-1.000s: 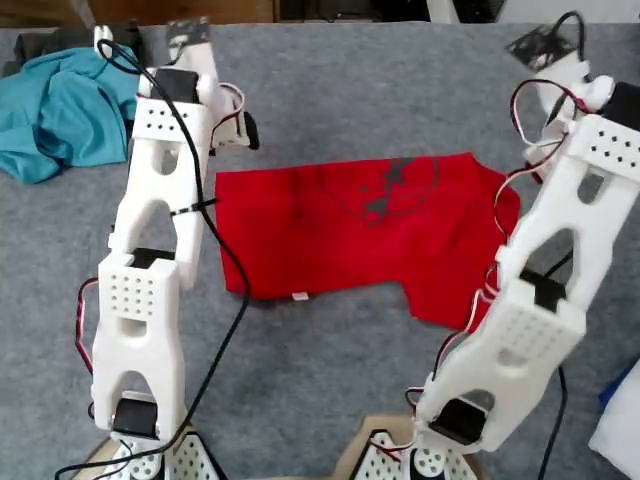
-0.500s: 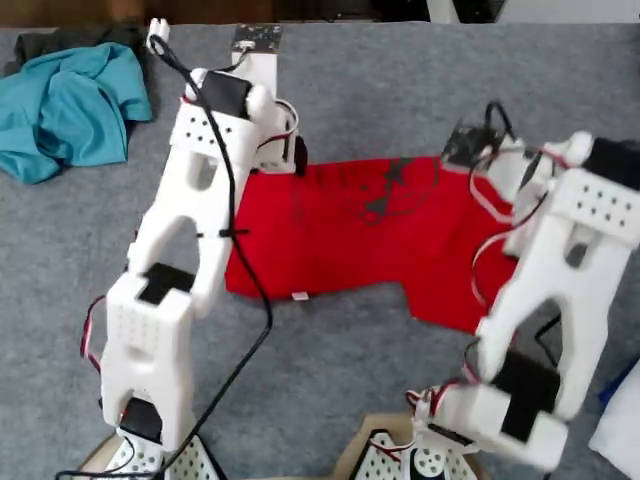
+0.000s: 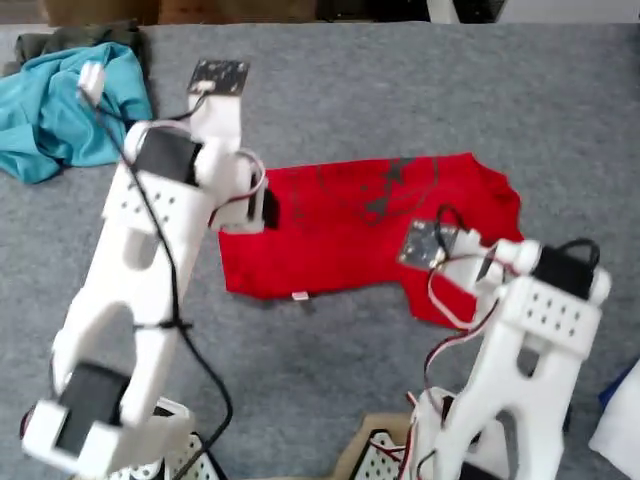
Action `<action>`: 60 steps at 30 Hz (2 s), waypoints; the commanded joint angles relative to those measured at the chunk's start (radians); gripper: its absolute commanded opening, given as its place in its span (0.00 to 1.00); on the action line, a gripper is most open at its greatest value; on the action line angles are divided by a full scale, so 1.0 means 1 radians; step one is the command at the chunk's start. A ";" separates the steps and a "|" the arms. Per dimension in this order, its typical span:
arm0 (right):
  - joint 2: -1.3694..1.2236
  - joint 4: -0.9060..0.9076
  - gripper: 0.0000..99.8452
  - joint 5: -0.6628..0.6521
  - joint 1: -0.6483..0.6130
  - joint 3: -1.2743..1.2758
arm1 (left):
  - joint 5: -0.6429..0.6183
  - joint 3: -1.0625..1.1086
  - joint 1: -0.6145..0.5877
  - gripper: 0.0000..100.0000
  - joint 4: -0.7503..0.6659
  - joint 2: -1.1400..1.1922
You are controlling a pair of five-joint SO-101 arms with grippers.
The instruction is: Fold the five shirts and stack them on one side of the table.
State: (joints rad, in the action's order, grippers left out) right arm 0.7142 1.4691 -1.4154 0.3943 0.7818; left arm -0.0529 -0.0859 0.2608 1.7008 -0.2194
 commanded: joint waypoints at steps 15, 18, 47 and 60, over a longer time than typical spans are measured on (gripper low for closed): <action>-0.050 -0.367 0.09 -0.011 -0.038 0.280 | -0.003 0.359 -0.087 0.25 -0.094 -0.246; -0.117 -0.377 0.09 -0.028 -0.038 0.242 | -0.003 0.359 -0.086 0.25 -0.094 -0.246; -0.387 -0.506 0.15 -0.087 -0.042 0.202 | 0.055 0.390 -0.087 0.24 -0.094 -0.254; -0.509 -0.526 0.15 -0.087 -0.042 0.191 | 0.075 0.388 -0.087 0.24 -0.097 -0.254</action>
State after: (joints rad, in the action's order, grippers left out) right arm 0.2325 0.9536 -1.4922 0.3652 0.9782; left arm 0.0161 0.3115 0.1826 1.6164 -0.4419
